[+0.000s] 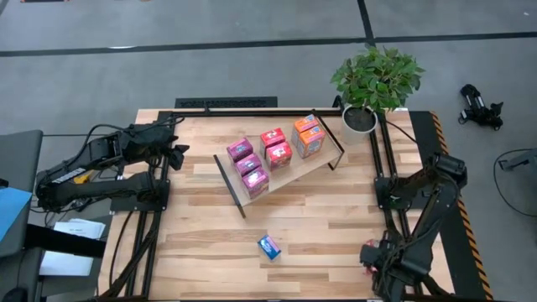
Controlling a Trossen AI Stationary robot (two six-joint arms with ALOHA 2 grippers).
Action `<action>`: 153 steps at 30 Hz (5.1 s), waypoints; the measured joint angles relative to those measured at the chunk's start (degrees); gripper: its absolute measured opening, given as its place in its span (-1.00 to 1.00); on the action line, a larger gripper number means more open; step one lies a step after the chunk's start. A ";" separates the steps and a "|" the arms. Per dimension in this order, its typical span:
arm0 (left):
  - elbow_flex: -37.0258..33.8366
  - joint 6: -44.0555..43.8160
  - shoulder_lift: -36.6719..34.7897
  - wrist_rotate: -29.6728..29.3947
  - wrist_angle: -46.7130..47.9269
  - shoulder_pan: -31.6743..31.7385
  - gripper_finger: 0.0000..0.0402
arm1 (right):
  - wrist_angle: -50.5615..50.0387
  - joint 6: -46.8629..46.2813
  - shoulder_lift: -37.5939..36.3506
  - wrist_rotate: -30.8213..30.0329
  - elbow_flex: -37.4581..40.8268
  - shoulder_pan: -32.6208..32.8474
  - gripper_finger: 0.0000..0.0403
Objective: Stack cereal on shelf
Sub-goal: Put the red cereal box aligned with the other red cereal boxes on the shelf
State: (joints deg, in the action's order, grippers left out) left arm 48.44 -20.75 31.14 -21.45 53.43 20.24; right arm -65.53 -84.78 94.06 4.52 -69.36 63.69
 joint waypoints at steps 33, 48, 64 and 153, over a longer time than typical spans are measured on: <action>-0.01 -1.28 -0.01 0.09 4.98 0.00 0.34 | 1.65 -11.85 0.91 -7.24 5.09 -3.07 -0.95; -0.01 -1.36 -0.02 0.04 4.99 0.01 0.34 | 4.90 -6.62 7.95 -5.82 4.04 -4.06 -0.94; 0.00 -1.57 0.00 0.04 5.01 0.01 0.34 | 5.01 12.97 6.13 -20.37 1.49 -12.52 -0.84; -0.02 -3.96 -0.01 1.62 7.63 -0.01 0.34 | 25.66 77.97 -16.00 -43.32 -7.14 -24.85 -0.20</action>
State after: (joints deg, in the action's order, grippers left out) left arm 48.42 -24.71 31.13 -19.84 61.06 20.23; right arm -39.87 -6.81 78.06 -38.81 -76.51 38.84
